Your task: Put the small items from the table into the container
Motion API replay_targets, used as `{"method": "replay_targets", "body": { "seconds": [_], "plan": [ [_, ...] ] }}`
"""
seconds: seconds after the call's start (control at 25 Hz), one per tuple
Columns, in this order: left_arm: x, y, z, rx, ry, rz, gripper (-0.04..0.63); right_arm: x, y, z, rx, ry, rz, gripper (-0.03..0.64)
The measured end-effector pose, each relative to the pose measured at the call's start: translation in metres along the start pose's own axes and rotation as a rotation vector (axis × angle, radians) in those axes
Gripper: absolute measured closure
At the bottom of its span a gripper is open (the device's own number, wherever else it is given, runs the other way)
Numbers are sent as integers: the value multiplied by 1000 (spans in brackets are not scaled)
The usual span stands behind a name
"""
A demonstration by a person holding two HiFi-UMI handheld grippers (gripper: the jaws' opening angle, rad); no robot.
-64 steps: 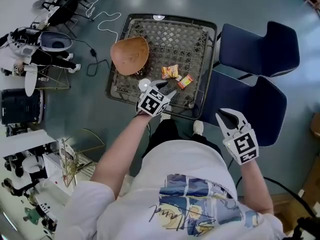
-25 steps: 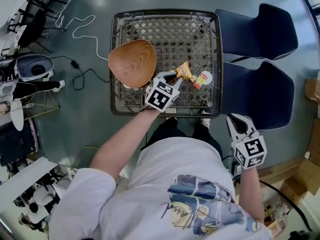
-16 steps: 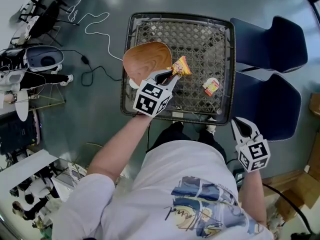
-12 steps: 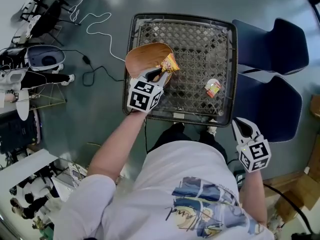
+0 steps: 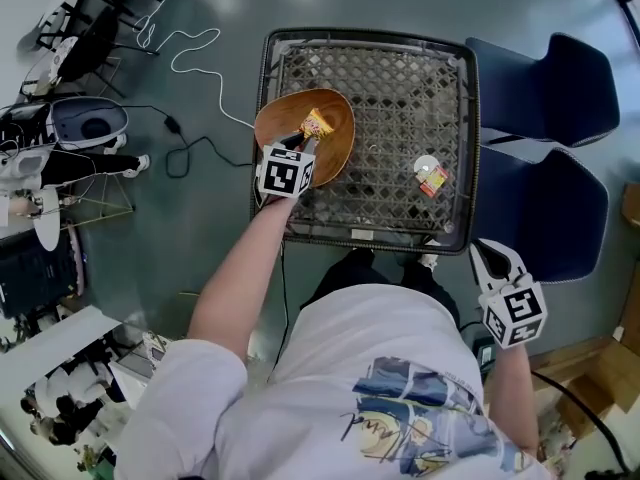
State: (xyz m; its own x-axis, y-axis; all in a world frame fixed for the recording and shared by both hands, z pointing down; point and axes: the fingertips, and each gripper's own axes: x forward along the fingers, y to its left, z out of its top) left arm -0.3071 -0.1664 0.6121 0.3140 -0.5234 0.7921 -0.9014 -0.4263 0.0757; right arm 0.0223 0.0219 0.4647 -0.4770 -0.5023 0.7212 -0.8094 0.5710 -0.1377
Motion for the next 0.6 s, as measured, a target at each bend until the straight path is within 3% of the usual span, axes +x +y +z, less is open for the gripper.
{"method": "replay_targets", "body": {
  "seconds": [0.6],
  "plan": [
    [45, 10, -26, 19, 131, 5, 525, 2, 5, -7, 34, 9, -32, 606]
  ]
}}
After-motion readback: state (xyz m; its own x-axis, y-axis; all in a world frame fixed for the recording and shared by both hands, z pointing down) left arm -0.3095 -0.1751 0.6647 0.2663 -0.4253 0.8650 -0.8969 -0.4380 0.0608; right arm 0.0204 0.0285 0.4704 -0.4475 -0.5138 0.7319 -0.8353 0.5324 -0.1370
